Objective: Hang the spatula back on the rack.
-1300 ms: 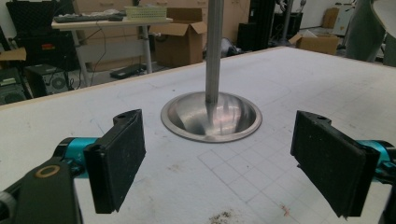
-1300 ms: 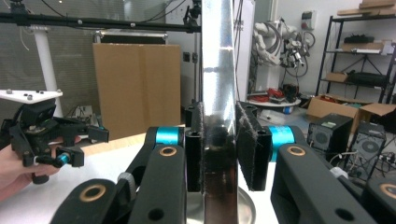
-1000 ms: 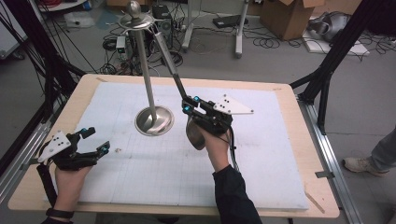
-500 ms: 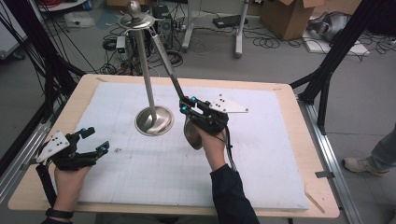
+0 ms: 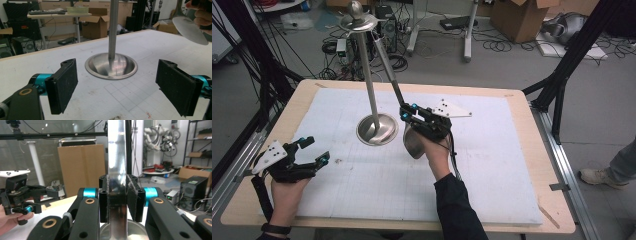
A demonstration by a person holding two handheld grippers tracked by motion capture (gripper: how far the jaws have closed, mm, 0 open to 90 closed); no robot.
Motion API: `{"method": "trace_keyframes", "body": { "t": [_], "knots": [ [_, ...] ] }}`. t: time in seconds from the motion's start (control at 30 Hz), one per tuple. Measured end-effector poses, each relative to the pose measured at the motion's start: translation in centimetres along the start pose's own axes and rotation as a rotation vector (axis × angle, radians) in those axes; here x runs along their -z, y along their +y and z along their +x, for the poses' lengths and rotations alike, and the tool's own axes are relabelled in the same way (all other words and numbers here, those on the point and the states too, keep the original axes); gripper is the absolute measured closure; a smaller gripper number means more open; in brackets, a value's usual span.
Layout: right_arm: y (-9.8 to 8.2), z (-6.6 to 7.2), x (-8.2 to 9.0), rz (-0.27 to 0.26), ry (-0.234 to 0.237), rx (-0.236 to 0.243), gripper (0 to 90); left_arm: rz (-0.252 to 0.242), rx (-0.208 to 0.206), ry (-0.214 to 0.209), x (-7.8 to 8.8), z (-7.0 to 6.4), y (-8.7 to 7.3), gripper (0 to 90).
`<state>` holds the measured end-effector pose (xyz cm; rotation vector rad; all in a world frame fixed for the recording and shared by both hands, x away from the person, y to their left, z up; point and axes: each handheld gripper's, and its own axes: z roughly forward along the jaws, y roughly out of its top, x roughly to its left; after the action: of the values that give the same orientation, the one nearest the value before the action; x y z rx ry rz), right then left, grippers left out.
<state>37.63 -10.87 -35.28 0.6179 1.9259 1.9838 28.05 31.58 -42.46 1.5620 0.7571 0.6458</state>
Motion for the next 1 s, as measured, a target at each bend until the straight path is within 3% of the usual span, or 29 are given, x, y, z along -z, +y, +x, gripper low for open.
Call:
{"method": "trace_keyframes", "body": {
  "t": [0.57, 0.73, 1.0],
  "knots": [
    [-0.3, -0.1, -1.9, 0.071, -0.010, -0.011, 75.1, -0.006, 0.005, -0.002, 0.0, 0.0, 0.0, 18.2],
    [0.1, -0.2, -1.8, 0.043, -0.014, -0.018, 70.2, -0.007, 0.005, -0.003, 0.0, -0.1, 0.0, 18.3],
    [1.0, 0.3, -1.4, 0.046, -0.045, 0.028, 64.6, -0.006, -0.001, -0.006, 0.0, -0.1, 0.1, 18.3]
  ]
}}
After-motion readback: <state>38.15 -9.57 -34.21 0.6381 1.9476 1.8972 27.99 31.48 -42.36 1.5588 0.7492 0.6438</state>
